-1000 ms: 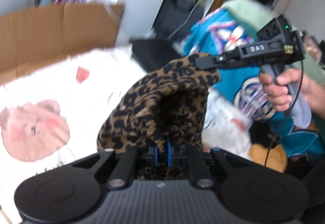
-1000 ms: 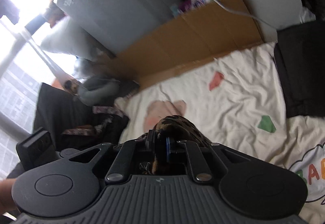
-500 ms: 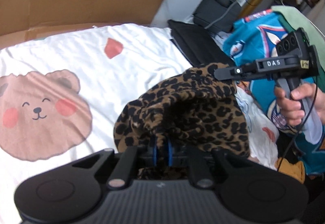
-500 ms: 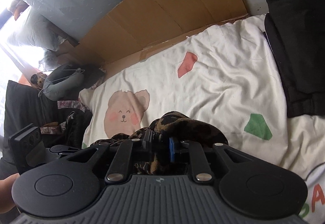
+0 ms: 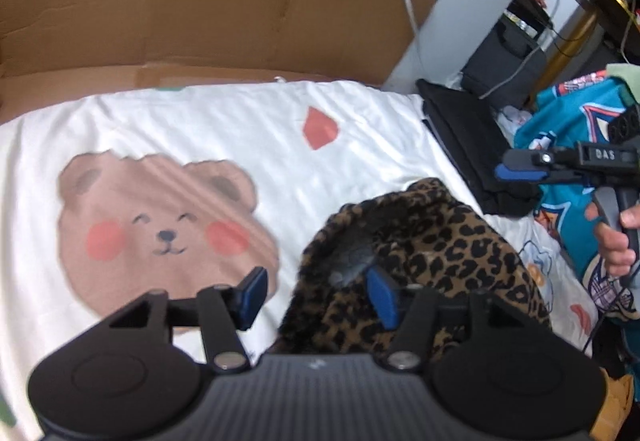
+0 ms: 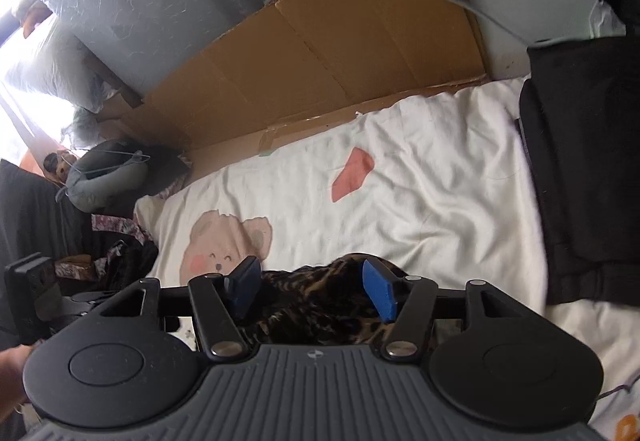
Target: Fold clothes
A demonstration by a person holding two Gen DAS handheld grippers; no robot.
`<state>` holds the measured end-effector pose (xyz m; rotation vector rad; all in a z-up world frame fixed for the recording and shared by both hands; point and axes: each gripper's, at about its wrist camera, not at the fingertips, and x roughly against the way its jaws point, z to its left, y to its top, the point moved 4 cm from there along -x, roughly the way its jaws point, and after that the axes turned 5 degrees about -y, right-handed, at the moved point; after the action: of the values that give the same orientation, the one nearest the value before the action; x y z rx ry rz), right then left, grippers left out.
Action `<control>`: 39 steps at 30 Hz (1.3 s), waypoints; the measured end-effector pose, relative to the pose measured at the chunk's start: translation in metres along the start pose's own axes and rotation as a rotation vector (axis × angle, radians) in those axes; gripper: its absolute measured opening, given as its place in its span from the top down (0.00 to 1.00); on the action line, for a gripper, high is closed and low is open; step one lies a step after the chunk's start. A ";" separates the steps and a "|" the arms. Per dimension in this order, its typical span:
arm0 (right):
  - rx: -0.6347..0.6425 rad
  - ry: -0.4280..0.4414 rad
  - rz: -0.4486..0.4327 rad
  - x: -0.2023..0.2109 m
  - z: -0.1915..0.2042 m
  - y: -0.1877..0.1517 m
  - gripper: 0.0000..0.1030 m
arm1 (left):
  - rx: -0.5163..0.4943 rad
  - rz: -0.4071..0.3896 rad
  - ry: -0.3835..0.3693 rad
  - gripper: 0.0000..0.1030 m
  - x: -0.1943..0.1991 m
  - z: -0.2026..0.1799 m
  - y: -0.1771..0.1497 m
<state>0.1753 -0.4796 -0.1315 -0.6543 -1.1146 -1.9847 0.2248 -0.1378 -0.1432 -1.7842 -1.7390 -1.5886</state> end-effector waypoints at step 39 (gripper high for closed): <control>0.570 -0.233 0.047 -0.062 0.013 -0.027 0.38 | 0.348 0.104 -0.122 0.61 -0.030 0.036 -0.109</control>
<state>0.1906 -0.4369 -0.1828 -0.6000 -1.6970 -1.4655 0.1649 -0.0970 -0.2369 -1.7921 -1.8078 -1.0782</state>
